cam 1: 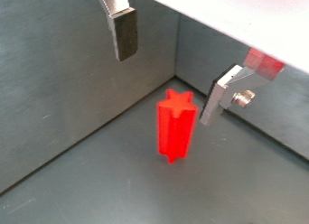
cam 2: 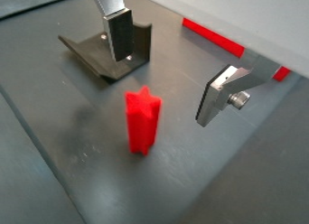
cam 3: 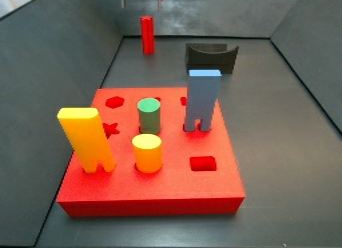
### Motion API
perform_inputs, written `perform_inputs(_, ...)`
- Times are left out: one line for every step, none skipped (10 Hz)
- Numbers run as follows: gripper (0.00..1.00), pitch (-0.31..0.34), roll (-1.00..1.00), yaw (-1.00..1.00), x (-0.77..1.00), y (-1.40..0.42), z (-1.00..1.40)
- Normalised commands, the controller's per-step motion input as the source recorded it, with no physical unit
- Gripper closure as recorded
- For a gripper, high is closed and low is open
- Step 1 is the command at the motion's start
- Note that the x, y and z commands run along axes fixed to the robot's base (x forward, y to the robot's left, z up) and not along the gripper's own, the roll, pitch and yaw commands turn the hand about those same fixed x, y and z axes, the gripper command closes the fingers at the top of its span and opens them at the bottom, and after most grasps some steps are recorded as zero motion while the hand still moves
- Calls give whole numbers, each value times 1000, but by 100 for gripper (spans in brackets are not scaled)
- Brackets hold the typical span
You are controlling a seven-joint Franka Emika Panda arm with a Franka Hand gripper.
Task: Pick up the star object. Move up. Move to above the board. Insert the star object.
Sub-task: Pick up the star object.
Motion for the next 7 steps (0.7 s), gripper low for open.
perform_inputs(0,-179,-20,0,-166,23,-391)
perform_inputs(0,-293,-53,0,-103,200,-603)
perform_inputs(0,-244,-59,0,0,371,-631)
perform_inputs(0,-203,-90,0,0,394,-566)
perform_inputs(0,-94,-96,0,0,194,-177)
perform_inputs(0,-3,80,0,0,-3,-154)
perform_inputs(0,-124,161,0,-40,-354,-657)
